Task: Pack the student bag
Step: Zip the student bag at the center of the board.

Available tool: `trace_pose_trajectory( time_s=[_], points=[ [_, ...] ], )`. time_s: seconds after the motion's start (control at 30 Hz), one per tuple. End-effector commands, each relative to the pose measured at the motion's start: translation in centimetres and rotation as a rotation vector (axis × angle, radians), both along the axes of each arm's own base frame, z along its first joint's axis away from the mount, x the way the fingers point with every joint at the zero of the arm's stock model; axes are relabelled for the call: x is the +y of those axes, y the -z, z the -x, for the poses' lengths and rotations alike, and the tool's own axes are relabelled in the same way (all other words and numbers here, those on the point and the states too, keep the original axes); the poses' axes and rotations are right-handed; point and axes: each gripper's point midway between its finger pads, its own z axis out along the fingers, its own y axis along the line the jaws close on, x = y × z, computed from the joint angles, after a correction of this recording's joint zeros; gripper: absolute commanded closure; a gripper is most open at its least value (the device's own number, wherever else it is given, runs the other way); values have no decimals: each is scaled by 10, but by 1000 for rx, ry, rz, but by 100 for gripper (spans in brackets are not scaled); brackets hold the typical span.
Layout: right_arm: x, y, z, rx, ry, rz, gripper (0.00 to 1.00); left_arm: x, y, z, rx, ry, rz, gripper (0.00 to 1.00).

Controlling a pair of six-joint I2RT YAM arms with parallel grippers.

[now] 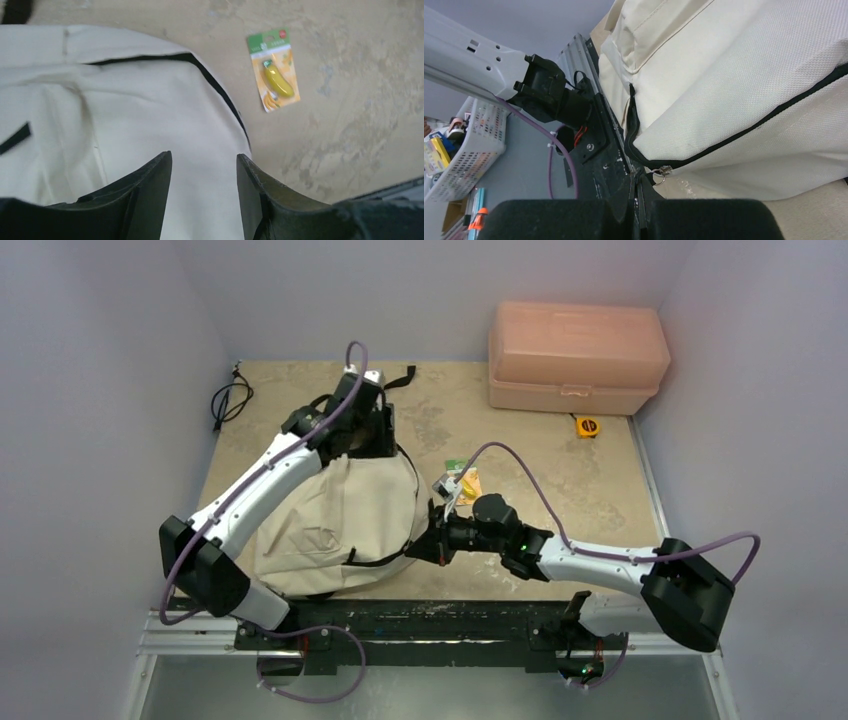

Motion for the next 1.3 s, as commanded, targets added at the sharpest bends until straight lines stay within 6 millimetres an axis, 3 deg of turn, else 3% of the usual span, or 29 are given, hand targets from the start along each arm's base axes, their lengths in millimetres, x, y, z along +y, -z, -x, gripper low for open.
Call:
trace_pose_trajectory(
  time_s=[0.0,0.07,0.17,0.3,0.47,0.57,0.73,0.8,1.1,1.27],
  points=[
    [1,-24,-2,-48,12,-52,100,-45,12,60,44,251,7,52],
    [-3,-23,0,-53,20,-56,100,-63,21,81,61,327,44,52],
    [-7,-20,1,-53,30,-50,100,-75,29,96,55,344,41,46],
    [-9,-16,3,-36,28,-42,100,-84,40,100,44,304,2,45],
    [-10,-15,5,-27,27,-43,100,-80,54,100,39,250,-128,47],
    [-11,-15,4,-25,31,-40,100,-80,65,98,58,241,-158,57],
    [-12,-17,5,-32,33,-44,100,-80,71,88,43,227,-203,87],
    [-12,-19,6,-34,26,-51,100,-79,65,78,8,207,-224,100],
    [18,-34,32,-27,-83,-118,100,-90,2,22,-230,70,-174,100],
    [41,-37,47,-33,-139,-126,100,-94,-18,2,-299,65,-147,100]
  ],
)
